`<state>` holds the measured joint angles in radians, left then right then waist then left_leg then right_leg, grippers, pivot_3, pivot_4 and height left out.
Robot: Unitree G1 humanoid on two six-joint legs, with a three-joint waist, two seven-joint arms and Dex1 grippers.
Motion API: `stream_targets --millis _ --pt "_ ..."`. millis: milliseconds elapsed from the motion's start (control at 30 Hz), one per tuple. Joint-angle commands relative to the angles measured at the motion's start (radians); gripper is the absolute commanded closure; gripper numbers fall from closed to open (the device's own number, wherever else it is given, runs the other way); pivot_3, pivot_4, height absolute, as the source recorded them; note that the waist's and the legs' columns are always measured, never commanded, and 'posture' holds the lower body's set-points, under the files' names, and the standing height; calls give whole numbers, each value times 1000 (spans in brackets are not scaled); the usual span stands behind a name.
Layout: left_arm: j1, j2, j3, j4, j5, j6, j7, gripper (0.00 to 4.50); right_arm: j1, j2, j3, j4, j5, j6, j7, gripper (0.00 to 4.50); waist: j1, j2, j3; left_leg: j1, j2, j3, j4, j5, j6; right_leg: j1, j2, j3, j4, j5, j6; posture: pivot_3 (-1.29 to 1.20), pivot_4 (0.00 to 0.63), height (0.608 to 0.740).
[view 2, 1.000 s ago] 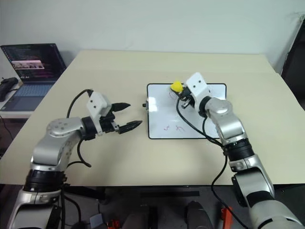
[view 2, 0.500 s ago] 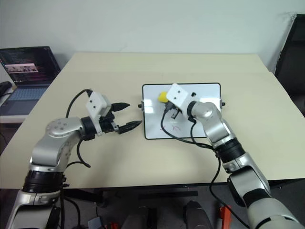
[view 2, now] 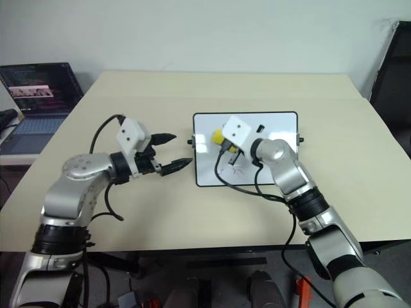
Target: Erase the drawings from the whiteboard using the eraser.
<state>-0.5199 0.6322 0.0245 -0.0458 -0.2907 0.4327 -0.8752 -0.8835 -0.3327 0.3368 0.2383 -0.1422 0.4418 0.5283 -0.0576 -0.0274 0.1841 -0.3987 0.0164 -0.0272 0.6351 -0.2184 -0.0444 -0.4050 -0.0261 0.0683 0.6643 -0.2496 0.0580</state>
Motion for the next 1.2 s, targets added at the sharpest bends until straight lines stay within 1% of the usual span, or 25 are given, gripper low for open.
stream_targets --millis 33,267,700,833,967,1200 --pt "-25 -2 -4 -4 0 -14 0 0 -6 -15 -36 53 -37 15 -45 4491 1 0 0 0 0 0 0 0 0 0 0 0 0 0 0 0 150 740" --pt "-37 -8 -11 12 5 -24 1 0 -1 -17 -41 56 -48 9 -75 4491 2 0 0 0 0 0 0 0 0 0 0 0 0 0 0 0 150 740" --pt "-44 -16 -14 17 11 -28 6 0 -45 -11 -81 127 -73 -10 -171 4491 3 0 0 -1 1 0 0 0 0 0 0 0 -1 0 0 0 150 740" --pt "-42 -16 -14 14 11 -25 8 0 -42 -7 -76 128 -74 -11 -169 4491 4 0 0 -1 0 0 0 0 0 0 0 0 -2 0 0 0 150 740" --pt "-41 -16 -15 10 13 -21 9 0 -28 0 -62 102 -63 -23 -133 4491 3 0 0 -1 1 0 0 0 0 0 0 0 -1 0 0 0 150 740" --pt "-40 -17 -19 13 18 -21 6 0 -31 62 -46 86 -63 -13 -127 4491 -11 0 0 -1 3 1 0 0 0 0 2 1 -1 0 1 0 150 740"
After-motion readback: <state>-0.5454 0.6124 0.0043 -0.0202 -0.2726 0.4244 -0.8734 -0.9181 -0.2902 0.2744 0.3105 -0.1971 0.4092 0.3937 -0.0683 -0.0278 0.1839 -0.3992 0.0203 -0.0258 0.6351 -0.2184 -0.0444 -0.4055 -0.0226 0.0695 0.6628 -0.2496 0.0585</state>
